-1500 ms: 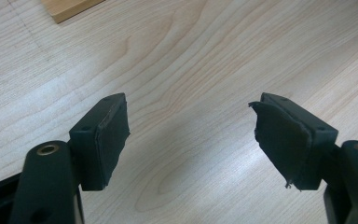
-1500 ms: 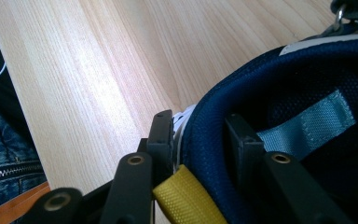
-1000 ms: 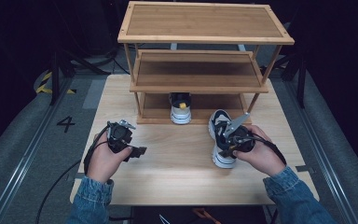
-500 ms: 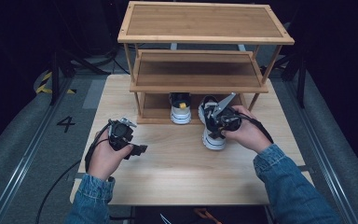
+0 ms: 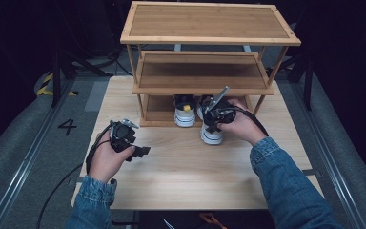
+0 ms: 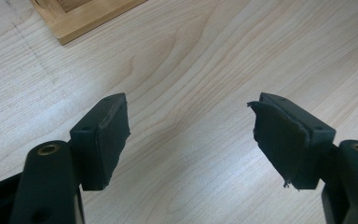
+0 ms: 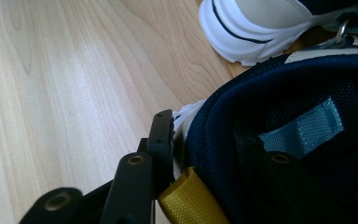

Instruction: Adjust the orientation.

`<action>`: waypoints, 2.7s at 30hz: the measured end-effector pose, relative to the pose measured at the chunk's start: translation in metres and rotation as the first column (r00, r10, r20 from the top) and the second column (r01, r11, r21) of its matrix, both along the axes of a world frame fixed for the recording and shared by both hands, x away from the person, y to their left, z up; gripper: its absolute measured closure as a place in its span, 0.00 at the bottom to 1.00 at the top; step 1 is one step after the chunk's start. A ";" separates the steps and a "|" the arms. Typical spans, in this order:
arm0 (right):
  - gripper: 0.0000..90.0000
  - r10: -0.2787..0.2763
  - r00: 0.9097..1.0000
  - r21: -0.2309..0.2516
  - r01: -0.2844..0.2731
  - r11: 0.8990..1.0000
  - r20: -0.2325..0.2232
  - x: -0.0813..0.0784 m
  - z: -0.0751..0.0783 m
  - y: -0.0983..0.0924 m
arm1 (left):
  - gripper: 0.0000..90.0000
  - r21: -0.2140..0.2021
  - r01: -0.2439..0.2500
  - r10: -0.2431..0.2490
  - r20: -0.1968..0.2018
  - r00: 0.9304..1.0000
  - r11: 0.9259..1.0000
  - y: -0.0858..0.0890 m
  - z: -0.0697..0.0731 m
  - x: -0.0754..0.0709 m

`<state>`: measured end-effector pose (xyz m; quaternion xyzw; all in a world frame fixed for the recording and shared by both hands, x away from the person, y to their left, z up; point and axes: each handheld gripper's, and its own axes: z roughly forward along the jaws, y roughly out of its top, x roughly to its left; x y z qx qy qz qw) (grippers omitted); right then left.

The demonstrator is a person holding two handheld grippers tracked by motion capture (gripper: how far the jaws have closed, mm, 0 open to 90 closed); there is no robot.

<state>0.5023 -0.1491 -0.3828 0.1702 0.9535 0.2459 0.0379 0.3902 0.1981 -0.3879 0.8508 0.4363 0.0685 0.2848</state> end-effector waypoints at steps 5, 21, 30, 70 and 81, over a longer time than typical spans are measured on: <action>0.74 0.000 1.000 0.012 0.001 1.000 -0.008 0.004 -0.006 0.000 | 0.30 -0.003 -0.007 0.007 0.005 1.000 1.000 0.003 0.002 0.000; 0.49 -0.105 0.978 0.123 0.083 0.989 0.180 -0.019 0.006 -0.016 | 0.30 -0.001 0.010 -0.010 -0.002 1.000 1.000 -0.003 0.001 0.001; 0.54 -0.244 0.938 0.124 0.219 0.968 0.247 -0.049 0.010 -0.040 | 0.30 0.003 0.021 -0.021 -0.002 1.000 1.000 -0.006 0.000 0.003; 0.58 -0.456 0.878 0.238 0.416 0.878 0.145 -0.029 -0.031 -0.034 | 0.29 0.013 -0.018 0.018 -0.011 1.000 1.000 0.007 -0.005 -0.010; 0.59 -0.500 0.854 0.243 0.459 0.854 0.144 -0.011 -0.034 -0.029 | 0.30 0.011 -0.011 0.011 -0.005 1.000 1.000 0.005 -0.002 -0.009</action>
